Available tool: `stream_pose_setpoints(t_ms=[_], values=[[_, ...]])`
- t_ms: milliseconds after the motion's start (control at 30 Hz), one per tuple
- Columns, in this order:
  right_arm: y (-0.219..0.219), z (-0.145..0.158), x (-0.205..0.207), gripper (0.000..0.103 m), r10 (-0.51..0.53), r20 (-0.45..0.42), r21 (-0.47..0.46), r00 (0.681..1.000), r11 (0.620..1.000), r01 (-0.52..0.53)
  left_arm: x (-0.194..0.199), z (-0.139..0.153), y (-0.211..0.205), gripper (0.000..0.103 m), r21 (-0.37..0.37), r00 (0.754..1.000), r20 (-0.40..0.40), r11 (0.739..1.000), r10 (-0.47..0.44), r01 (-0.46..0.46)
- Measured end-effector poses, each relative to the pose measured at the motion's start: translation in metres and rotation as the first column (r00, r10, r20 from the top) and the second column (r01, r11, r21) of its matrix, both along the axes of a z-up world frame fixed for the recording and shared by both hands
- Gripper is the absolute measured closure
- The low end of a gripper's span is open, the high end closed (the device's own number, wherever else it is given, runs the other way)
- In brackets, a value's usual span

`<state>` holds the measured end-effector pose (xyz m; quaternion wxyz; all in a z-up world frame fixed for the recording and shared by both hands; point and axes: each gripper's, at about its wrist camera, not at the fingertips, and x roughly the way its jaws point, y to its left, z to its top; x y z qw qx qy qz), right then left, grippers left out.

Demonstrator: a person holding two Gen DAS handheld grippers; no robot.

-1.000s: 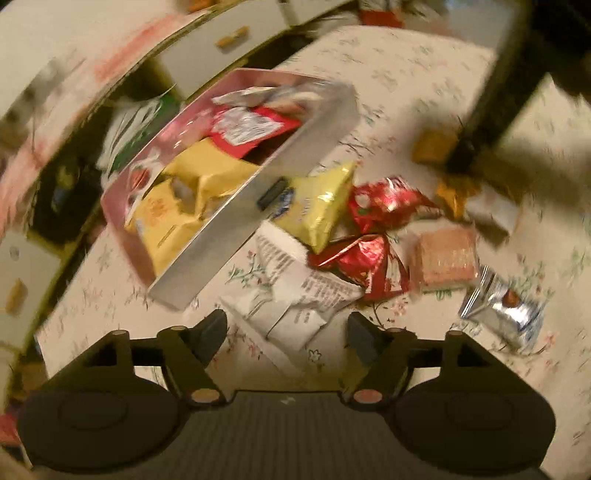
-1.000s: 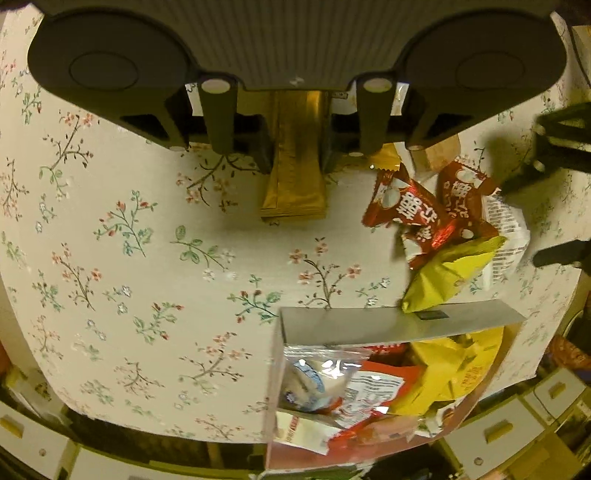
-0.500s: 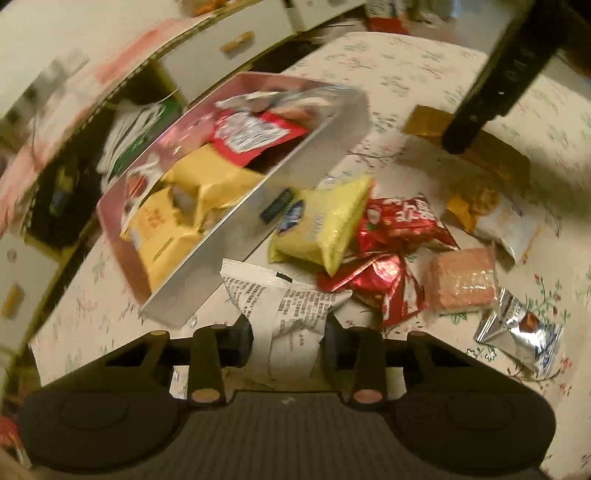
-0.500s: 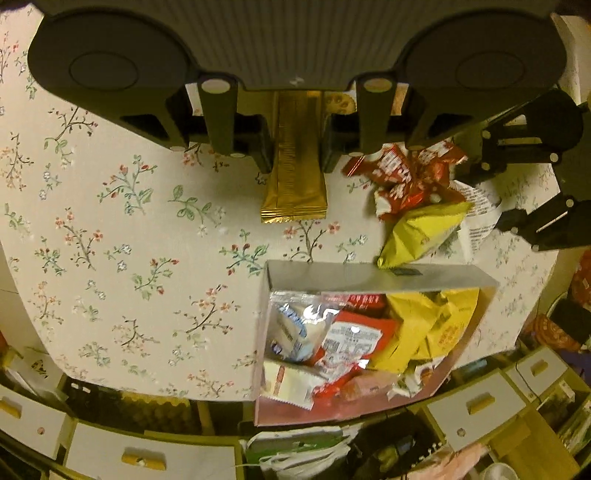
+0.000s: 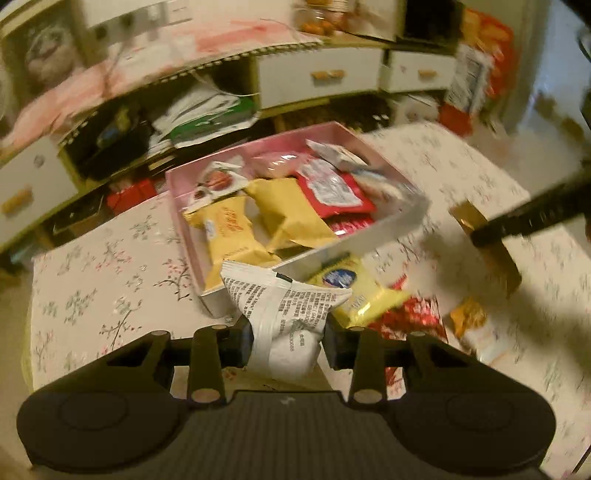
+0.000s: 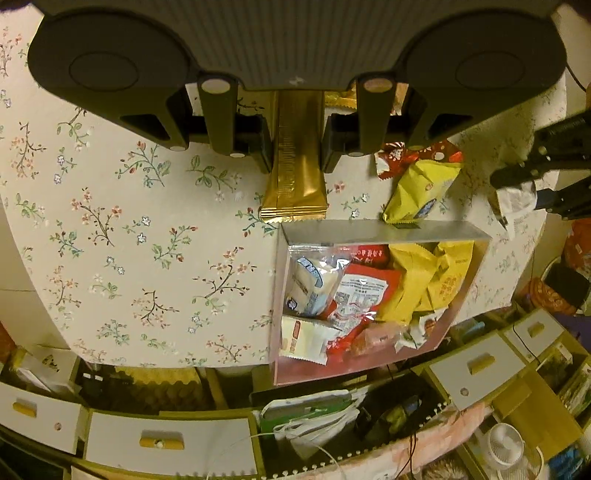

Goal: Organize snacks
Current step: 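Carry both held snacks over the pink box, lower them in and release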

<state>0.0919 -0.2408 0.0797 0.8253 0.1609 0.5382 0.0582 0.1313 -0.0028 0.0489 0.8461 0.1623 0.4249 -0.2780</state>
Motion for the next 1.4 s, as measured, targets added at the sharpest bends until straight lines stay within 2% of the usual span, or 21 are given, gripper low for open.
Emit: stream_pose_setpoints(t_ms=[233,600,733,967,1067,1233,1400], values=[[-0.006,0.004,0.003,0.078,-0.022,0.023,0.009,1.0,1.0,0.022,0.009,0.0,0.005,0.061,-0.026,0.997,-0.029,0.997,0.069,-0.07],[-0.015,0.012,0.02,0.078,-0.062,0.069,0.049,0.996,0.997,0.058,0.035,0.014,0.015,0.061,-0.147,0.981,-0.091,0.971,0.174,-0.186],[-0.011,0.013,0.035,0.078,-0.065,0.088,0.062,0.994,0.996,0.059,0.047,0.017,0.006,0.061,-0.184,0.976,-0.109,0.961,0.188,-0.206],[-0.003,0.015,0.074,0.078,-0.107,0.121,0.165,0.987,0.983,0.086,0.074,0.019,-0.023,0.061,-0.226,0.975,-0.094,0.949,0.203,-0.22],[0.004,0.013,0.088,0.078,-0.112,0.14,0.188,0.984,0.979,0.084,0.085,0.011,-0.033,0.061,-0.23,0.972,-0.101,0.946,0.212,-0.23],[0.017,0.003,0.102,0.078,-0.097,0.151,0.205,0.984,0.977,0.065,0.093,-0.007,-0.045,0.061,-0.19,0.974,-0.083,0.956,0.21,-0.222],[0.025,-0.01,0.11,0.078,-0.084,0.14,0.189,0.987,0.98,0.057,0.095,-0.008,-0.049,0.059,-0.163,0.978,-0.069,0.965,0.198,-0.207]])
